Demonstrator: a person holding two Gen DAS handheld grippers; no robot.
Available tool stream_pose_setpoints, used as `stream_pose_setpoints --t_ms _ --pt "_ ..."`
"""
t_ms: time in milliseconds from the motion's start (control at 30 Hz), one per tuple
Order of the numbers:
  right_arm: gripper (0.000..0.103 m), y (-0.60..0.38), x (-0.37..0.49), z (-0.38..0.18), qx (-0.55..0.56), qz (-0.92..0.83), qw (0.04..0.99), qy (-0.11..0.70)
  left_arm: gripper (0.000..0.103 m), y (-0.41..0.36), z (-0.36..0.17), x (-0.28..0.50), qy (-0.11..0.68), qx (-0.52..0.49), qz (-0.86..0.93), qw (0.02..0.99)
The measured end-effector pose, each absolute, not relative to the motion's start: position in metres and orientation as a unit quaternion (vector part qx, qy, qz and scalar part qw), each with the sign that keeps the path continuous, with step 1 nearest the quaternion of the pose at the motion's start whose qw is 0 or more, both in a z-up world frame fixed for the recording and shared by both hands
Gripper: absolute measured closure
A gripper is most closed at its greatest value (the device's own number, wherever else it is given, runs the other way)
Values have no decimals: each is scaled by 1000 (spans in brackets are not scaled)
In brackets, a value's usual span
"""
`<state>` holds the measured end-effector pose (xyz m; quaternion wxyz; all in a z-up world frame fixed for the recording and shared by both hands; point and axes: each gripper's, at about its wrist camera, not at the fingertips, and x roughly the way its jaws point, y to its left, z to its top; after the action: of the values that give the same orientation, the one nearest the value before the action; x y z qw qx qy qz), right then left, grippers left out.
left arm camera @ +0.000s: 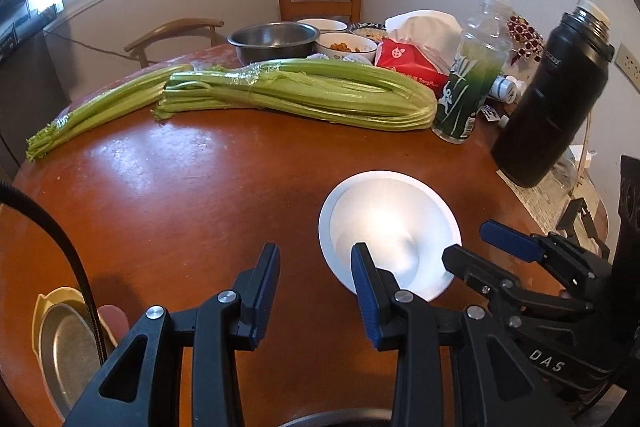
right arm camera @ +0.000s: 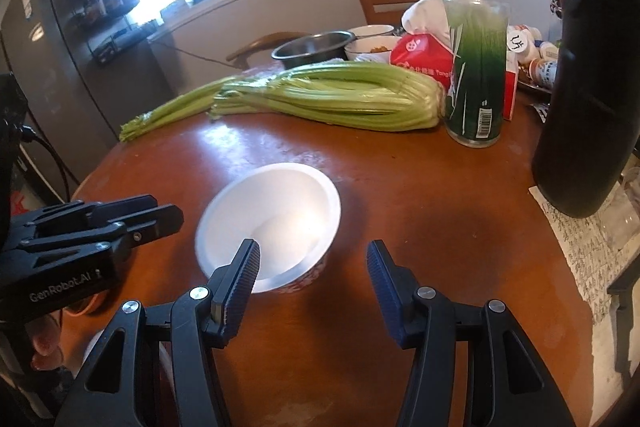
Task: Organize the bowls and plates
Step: 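Grasp the red-printed paper cup rim with the left tool and lift it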
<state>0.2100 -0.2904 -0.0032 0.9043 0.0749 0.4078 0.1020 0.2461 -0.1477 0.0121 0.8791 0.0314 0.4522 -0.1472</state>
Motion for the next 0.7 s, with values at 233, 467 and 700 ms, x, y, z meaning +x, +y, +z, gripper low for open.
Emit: stream_pose_setpoints --t_ms 233,467,700 --pt "45 -282 223 -11 45 108 905 410 66 -147 3 259 463 22 -147 874" --pt "48 -267 227 -15 13 132 904 407 66 -146 -4 266 470 22 -148 870" --pt "49 -251 228 -18 -6 152 899 411 66 -141 -11 273 477 15 -146 866"
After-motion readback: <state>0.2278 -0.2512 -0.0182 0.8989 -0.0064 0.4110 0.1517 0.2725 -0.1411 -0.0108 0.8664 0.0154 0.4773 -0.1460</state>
